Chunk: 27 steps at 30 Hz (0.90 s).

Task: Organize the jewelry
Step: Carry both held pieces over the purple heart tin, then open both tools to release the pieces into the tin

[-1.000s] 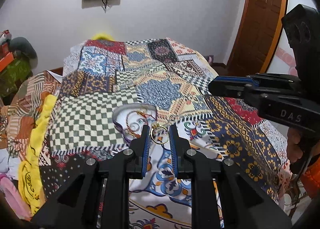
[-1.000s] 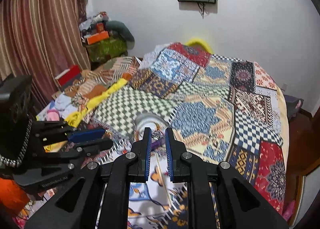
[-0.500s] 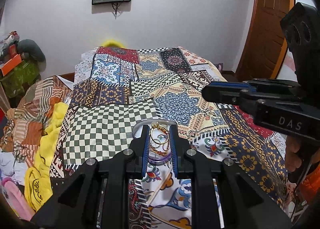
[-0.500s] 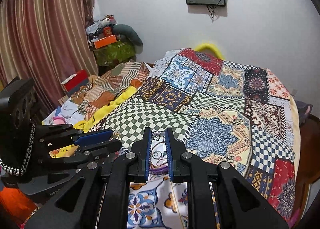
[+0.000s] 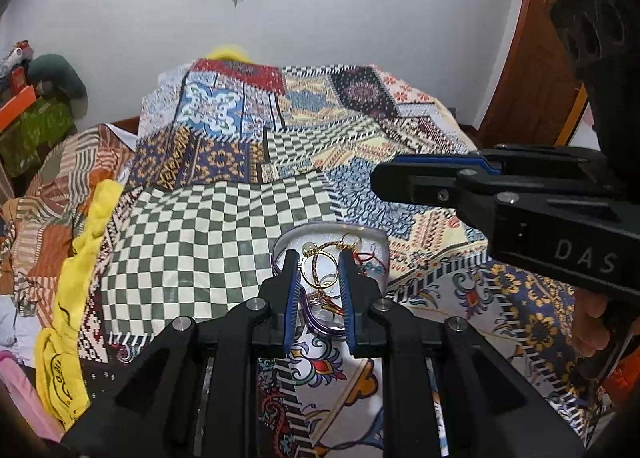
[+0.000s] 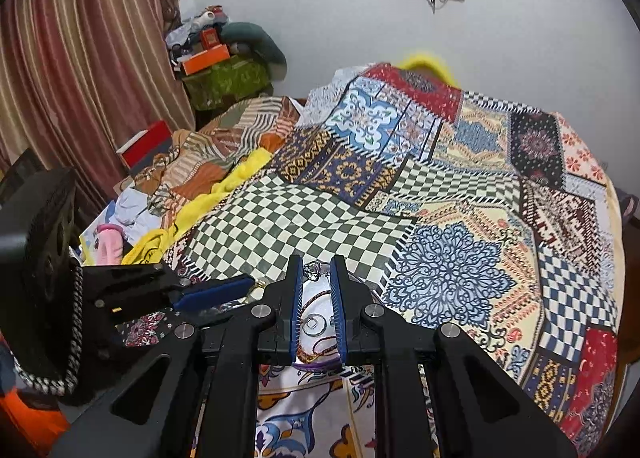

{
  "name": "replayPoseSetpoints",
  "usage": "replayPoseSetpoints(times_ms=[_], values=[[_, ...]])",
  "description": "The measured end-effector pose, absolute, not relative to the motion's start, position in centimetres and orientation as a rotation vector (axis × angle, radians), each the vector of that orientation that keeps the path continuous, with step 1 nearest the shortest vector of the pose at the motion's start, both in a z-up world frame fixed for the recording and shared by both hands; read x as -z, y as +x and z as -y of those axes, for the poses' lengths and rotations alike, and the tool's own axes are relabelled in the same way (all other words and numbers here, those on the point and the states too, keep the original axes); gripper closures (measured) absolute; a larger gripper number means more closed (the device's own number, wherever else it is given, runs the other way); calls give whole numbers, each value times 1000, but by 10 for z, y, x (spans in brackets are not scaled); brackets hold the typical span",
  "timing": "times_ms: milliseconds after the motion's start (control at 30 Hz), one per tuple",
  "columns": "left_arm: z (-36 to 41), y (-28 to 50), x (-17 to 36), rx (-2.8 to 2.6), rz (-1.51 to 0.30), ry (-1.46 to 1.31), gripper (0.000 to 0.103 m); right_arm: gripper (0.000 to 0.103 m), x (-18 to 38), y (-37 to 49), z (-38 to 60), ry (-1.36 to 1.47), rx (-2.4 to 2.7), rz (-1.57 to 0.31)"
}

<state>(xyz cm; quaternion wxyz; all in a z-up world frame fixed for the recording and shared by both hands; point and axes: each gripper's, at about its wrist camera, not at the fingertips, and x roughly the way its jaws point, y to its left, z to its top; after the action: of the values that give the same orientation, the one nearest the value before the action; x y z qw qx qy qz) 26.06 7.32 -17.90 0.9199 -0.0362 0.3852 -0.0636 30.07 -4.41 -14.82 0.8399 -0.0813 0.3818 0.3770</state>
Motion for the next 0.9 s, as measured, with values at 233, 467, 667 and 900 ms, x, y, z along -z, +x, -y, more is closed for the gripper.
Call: replayPoseSetpoints(times_ms=[233,467,667,900], values=[[-73,283,201,156,-850,-75,85,91,164,312,37,-197,-771,-847],[-74,296,215,177,-893,-89,85,91,178,321,35,-195,-766,-896],[-72,298,219,186,-905,-86,85,91,185,325,33,-195,-763,-917],[-72,293,214,175,-886,-81,85,91,189,327,32,-192,-761,-930]])
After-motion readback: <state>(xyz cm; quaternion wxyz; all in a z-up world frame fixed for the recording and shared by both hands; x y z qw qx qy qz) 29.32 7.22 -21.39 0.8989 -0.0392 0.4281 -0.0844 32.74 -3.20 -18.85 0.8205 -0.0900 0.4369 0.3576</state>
